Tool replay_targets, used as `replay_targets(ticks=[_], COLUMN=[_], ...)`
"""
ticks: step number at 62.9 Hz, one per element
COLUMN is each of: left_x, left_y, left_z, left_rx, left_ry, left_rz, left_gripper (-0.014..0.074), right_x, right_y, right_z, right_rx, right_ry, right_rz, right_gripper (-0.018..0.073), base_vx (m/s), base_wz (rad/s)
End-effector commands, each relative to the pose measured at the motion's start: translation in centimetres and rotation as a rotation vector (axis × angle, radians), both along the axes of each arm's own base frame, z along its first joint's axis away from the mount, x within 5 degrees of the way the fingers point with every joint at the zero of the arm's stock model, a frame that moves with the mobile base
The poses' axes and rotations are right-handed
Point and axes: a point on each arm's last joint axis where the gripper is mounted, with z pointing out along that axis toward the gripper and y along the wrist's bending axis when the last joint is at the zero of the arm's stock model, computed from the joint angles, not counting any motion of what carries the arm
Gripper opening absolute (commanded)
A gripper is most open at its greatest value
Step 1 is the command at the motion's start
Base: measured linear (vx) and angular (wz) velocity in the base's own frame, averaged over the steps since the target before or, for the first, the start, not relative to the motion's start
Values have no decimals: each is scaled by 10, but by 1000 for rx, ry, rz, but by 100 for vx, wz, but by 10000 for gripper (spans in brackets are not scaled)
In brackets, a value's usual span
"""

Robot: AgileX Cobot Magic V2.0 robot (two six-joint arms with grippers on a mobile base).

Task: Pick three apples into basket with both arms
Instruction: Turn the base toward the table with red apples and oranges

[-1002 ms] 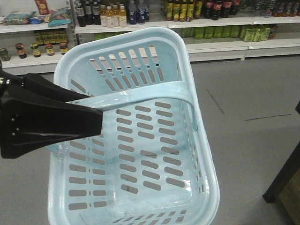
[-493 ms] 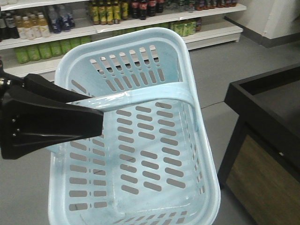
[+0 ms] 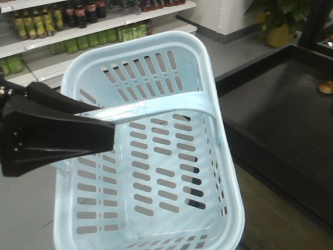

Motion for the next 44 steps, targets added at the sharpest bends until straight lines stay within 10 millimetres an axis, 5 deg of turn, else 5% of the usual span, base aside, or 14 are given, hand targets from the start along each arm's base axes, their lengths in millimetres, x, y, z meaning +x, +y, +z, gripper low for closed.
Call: replay_targets(ticks=[1,44], left_x=[-10,-10], left_y=[0,0], left_z=[8,8], left_rx=[14,14], left_ry=[-21,-21], left_rz=[-37,-37], left_gripper=[-7,-6], right_x=[-1,-1], right_y=[2,2], right_z=[2,2], right_rx=[-7,-7], right_ry=[-68,-68], right_rz=[15,15], right_gripper=[-5,-5], base_vx=[13,12], base_wz=[-50,-47])
